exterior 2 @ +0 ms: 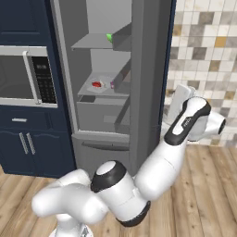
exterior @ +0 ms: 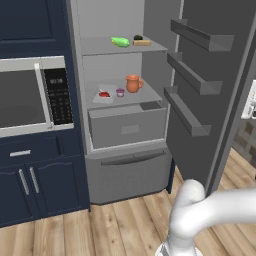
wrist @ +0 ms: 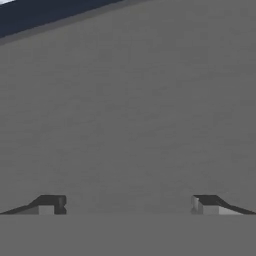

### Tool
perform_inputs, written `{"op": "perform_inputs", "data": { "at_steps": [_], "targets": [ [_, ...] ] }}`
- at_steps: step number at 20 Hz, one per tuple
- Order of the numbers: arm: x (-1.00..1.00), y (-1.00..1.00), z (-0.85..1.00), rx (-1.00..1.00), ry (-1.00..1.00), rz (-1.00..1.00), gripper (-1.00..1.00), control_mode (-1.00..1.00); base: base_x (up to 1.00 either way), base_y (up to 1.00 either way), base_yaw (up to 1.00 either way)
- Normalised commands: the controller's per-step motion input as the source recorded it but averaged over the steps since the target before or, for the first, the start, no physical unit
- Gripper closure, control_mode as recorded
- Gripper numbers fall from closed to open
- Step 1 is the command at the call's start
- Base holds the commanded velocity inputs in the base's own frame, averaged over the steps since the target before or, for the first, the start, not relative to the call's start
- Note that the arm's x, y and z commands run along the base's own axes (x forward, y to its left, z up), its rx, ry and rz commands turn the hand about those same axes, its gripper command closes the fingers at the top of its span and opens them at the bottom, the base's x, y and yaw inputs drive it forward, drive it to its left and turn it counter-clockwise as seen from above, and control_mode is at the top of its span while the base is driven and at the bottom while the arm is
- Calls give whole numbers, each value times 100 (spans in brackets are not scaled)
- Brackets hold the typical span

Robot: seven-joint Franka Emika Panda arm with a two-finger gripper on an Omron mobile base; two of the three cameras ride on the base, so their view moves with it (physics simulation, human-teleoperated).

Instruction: Place the tupperware on the second highest shelf of the fridge. Make space for the tupperware among the existing items by rearranging them on the shelves if needed. Close the fridge door when finished.

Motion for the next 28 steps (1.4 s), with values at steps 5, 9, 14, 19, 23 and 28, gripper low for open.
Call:
{"op": "perform_inputs", "data": {
  "at_steps": [5,9,14,19,23,28],
  "targets": [
    [7,43,0,5,-1,2,-100,-100,0,0,0],
    [0,85,1,0,-4,5,-100,-100,0,0,0],
    [0,95,13,0,-6,7,-100,-100,0,0,0],
    [0,98,24,0,-10,5,-100,-100,0,0,0],
    [0,100,37,0,-11,0,-100,-100,0,0,0],
    [0,100,22,-11,-8,-4,-100,-100,0,0,0]
  ]
}}
